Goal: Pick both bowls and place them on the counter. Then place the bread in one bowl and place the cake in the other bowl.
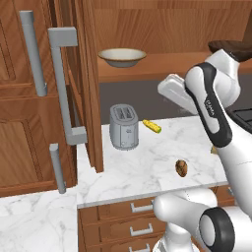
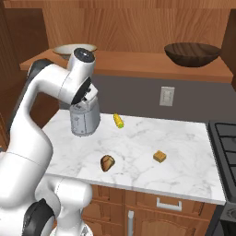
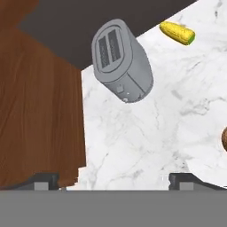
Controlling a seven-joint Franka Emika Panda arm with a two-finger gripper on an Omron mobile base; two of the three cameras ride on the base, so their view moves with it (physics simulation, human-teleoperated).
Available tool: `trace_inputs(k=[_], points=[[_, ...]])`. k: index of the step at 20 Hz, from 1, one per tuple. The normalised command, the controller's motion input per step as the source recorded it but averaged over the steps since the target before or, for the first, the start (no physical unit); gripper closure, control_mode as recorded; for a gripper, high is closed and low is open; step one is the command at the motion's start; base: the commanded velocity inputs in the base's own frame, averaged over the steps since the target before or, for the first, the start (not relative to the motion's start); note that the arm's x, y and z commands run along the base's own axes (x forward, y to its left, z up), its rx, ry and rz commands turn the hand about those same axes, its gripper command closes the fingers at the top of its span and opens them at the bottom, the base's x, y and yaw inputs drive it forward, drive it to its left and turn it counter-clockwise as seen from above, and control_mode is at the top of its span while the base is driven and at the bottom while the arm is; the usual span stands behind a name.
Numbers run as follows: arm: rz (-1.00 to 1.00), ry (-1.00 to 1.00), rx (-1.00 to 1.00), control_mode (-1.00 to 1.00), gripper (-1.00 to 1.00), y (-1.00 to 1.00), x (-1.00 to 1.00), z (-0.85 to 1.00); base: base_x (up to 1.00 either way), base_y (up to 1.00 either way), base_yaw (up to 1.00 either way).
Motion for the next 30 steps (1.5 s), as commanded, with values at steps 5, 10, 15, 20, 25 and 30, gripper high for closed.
trace_inputs(k=[5,10,15,20,25,30], points=[[-0.13,0.00,0.25,-1.00,-1.00,0.06,-0.02,0.37,0.00,0.00,0.00],[-0.25,0.03,0.30,-1.00,-1.00,0.06,0.00,0.27,0.00,0.00,0.00],[-0.27,0.01,0.24,-1.00,-1.00,0.13,0.00,0.31,0.00,0.00,0.00],[-0.21,0.04,0.16,-1.00,-1.00,0.10,0.08,0.30,0.00,0.00,0.00],[-0.01,0.02,0.05,-1.00,-1.00,0.02,0.12,0.16,0.00,0.00,0.00],[0.00,0.11,0.03,-1.00,-1.00,0.00,0.20,0.22,0.00,0.00,0.00]])
